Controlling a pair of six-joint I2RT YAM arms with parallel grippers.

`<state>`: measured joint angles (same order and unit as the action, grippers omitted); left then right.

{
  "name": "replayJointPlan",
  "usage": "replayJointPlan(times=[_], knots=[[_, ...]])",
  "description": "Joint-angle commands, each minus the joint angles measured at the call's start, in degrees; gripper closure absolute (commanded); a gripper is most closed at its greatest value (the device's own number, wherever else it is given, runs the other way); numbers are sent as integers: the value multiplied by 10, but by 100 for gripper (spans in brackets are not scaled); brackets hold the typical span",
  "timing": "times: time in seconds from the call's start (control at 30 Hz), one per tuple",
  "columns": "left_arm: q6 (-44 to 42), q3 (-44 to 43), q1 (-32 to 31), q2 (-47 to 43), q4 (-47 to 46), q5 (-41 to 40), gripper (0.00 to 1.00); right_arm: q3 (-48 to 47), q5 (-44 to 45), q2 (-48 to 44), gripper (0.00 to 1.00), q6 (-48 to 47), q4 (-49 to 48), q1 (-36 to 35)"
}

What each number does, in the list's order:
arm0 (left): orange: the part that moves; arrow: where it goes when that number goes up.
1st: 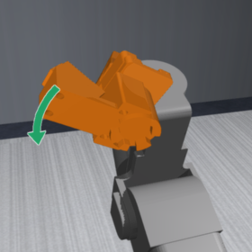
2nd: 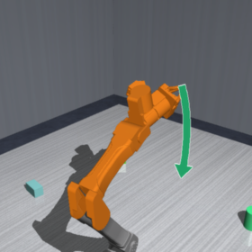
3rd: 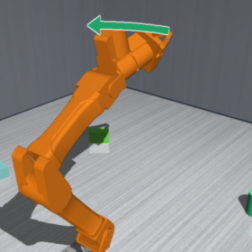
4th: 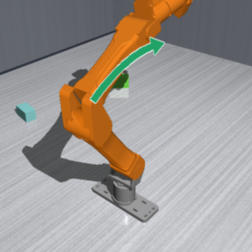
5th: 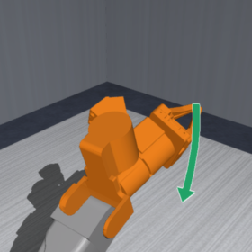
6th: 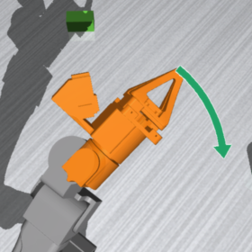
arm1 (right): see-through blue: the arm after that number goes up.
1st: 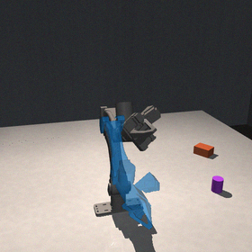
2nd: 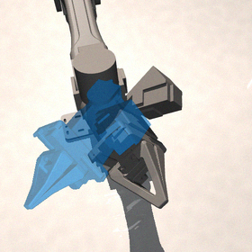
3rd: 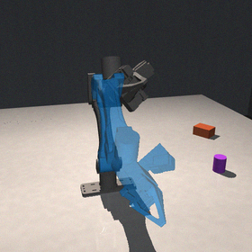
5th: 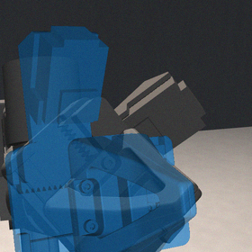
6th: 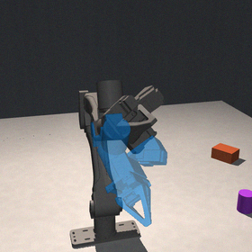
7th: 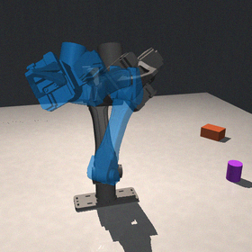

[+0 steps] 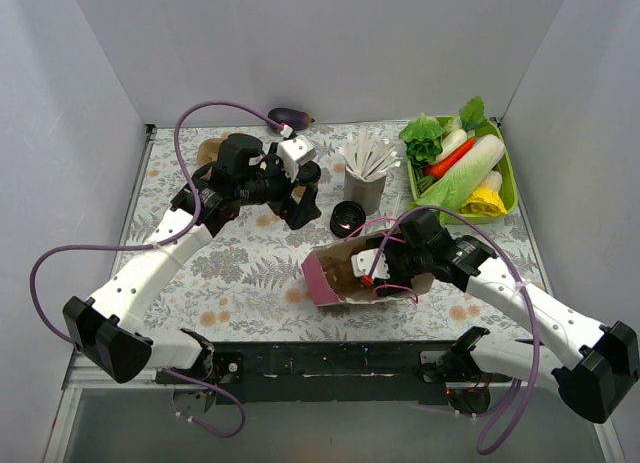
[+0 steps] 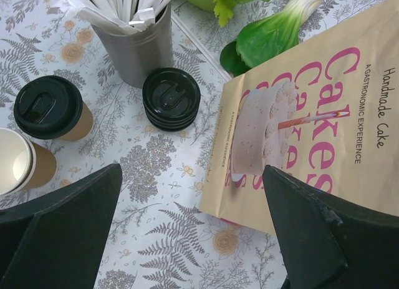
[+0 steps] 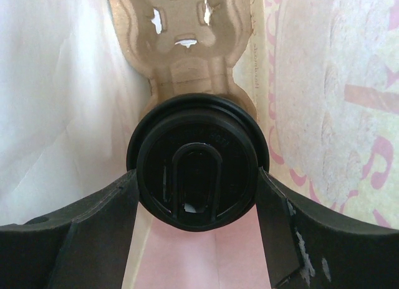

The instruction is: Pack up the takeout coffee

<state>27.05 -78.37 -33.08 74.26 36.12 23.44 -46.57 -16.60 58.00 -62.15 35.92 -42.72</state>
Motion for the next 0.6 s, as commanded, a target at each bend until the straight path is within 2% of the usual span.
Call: replayJointPlan(times=[0.0, 0.4, 0.57], knots=[[0, -21, 19, 2, 11, 30, 2, -37, -46, 27, 99, -44, 34, 25], [7, -45, 72, 29, 23, 79, 2, -112, -101, 121, 99, -103, 117, 69], [6, -46, 76, 33, 27, 85, 2, -131, -117, 156, 99, -125, 142, 85]])
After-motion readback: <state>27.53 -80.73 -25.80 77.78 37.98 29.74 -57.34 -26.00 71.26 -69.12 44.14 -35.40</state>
